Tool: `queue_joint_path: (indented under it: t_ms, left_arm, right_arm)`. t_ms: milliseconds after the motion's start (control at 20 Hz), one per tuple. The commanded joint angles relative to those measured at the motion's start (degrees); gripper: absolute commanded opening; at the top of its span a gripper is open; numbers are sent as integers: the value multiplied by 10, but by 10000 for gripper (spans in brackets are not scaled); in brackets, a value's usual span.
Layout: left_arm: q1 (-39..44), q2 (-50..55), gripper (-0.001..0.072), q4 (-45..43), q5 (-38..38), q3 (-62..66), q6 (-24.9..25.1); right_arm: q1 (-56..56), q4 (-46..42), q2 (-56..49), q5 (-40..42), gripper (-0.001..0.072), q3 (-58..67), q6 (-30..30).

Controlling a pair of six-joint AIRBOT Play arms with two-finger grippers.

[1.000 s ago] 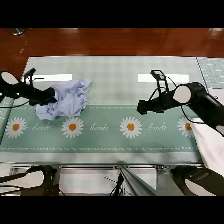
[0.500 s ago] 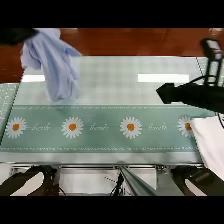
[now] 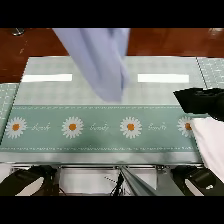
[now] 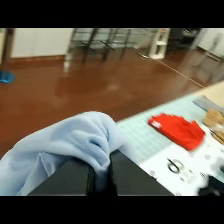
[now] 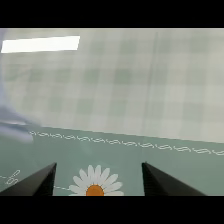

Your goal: Fold the shirts.

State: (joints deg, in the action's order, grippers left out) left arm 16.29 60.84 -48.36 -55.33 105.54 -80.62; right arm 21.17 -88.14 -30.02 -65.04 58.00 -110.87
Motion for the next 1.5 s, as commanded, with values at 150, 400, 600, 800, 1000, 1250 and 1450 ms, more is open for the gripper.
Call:
queue_joint_path:
  t_ms: [150, 400, 600, 800, 1000, 1250, 1450]
  left_arm:
    - [157, -18, 33, 0, 32, -274, -11]
    - [145, -33, 33, -68, 22, -507, -33]
    - [85, -33, 33, -120, -29, -612, -41]
    - [14, -33, 686, -149, -100, -625, -41]
    - [-108, -50, 699, -180, -166, -517, -40]
    - [-302, -114, 698, -118, -111, -582, -70]
    - [-308, -66, 698, 143, -104, -777, 114]
  right_arm:
    - [0, -35, 10, -15, 619, 0, -3]
    - [0, -64, 7, -37, 619, -5, -4]
    - [0, -65, -36, -49, 619, -42, -3]
    - [-1, -61, -130, -20, 620, -80, 6]
    - [-151, -66, -210, -20, 620, 6, 68]
    - [-469, -22, -189, -52, 619, -88, 103]
    - [-507, 270, -175, -45, 620, -279, 270]
